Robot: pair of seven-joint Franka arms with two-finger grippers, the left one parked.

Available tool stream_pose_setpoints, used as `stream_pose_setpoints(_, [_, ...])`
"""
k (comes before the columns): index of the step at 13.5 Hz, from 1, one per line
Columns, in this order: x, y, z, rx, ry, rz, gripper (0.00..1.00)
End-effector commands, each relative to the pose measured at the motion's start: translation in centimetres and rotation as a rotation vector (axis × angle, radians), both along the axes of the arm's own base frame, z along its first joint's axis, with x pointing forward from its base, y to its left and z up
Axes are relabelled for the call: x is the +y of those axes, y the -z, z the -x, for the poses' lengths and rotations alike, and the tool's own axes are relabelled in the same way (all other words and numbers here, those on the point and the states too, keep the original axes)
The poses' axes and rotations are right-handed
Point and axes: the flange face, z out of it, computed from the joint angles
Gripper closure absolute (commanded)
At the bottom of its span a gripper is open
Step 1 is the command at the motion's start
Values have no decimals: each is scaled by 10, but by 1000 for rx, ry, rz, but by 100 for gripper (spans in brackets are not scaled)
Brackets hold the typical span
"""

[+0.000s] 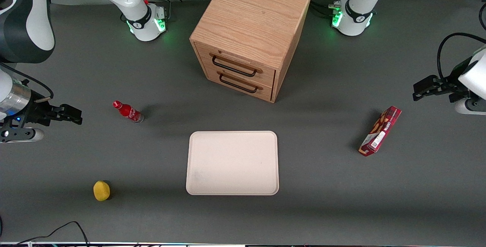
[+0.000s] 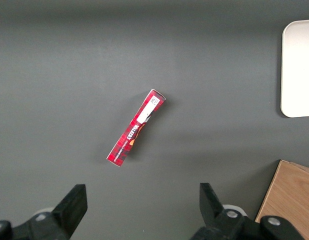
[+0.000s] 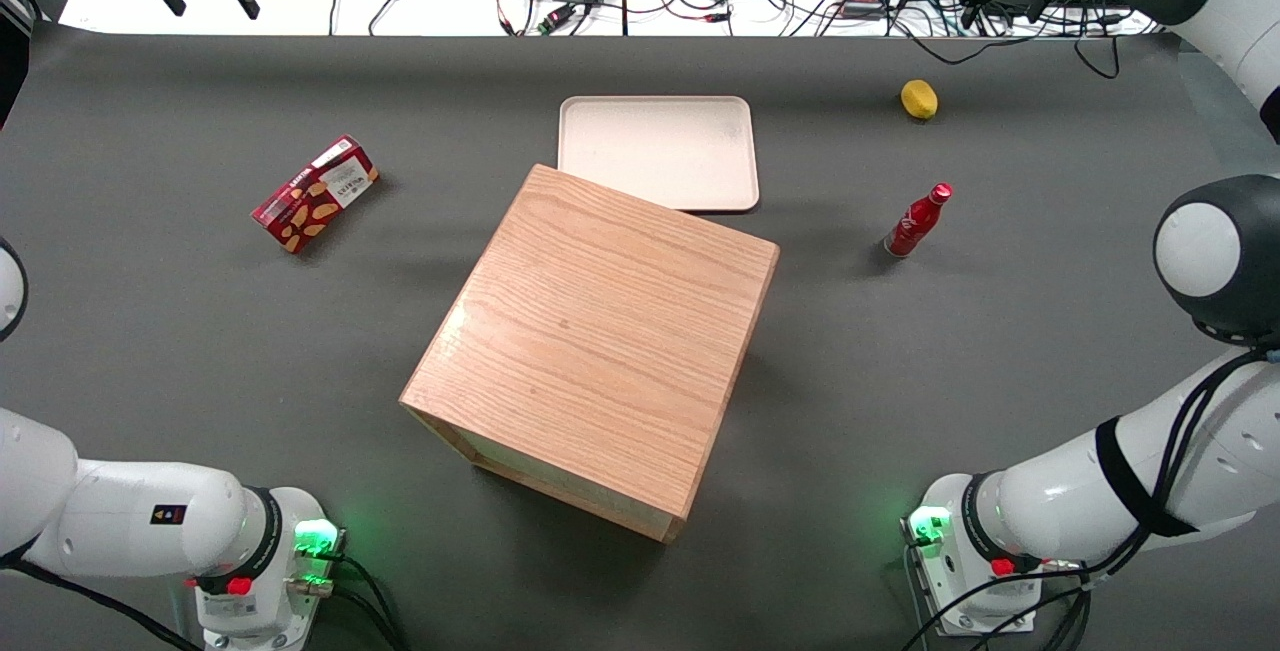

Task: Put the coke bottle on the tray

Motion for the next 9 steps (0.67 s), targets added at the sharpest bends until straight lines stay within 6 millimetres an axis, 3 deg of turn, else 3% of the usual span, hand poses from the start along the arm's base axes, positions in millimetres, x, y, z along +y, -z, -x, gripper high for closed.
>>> stream_pose_setpoints(1, [2,-4,1,-14,29,-20,0])
stream_pose_setpoints(9, [-1,-3,1,-9,32,-20,0])
